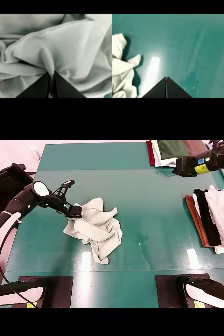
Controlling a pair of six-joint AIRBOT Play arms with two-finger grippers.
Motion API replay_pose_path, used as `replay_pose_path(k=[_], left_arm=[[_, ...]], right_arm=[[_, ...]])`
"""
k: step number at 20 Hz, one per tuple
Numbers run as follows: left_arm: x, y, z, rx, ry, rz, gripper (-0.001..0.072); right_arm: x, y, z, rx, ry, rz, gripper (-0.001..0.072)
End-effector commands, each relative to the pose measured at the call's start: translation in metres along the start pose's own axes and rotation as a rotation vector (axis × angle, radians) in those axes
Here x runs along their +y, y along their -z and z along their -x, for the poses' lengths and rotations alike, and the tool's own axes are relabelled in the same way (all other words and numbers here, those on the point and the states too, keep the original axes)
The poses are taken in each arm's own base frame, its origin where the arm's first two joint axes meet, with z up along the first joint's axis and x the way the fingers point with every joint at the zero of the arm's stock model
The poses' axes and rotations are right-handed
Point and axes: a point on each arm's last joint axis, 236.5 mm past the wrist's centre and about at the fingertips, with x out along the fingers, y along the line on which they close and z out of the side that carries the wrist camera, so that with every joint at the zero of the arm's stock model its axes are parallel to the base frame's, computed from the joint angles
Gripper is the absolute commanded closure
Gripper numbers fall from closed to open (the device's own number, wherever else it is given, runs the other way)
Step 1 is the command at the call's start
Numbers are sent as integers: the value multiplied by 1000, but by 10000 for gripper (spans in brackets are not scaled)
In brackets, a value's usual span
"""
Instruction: Fold the shirts.
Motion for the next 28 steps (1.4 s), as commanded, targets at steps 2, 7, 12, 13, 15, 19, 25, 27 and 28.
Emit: replay_pose_path(k=[2,7,12,13,15,19,25,27,28], left_arm=[[-46,-64,80,-253,15,-120,685],[-173,-122,291,-787,134,-363,685],[-270,-100,339,-912,232,-618,685],[-278,-97,325,-876,242,-639,685],[-290,-90,278,-745,258,-685,682],[-261,-113,188,-563,171,-618,86],[-122,-146,86,-352,-9,-283,86],[-81,-134,41,-250,5,-171,85],[-61,-123,17,-188,2,-117,85]], right_arm=[[6,-15,21,-52,-6,15,690],[21,-61,72,-244,-21,52,690],[32,-91,121,-396,-29,79,690],[33,-92,124,-409,-31,80,690],[33,-91,123,-418,-33,76,690],[31,-82,120,-412,-31,70,689],[31,-74,116,-377,-32,69,447],[30,-70,114,-355,-30,68,444],[30,-67,113,-344,-29,68,444]])
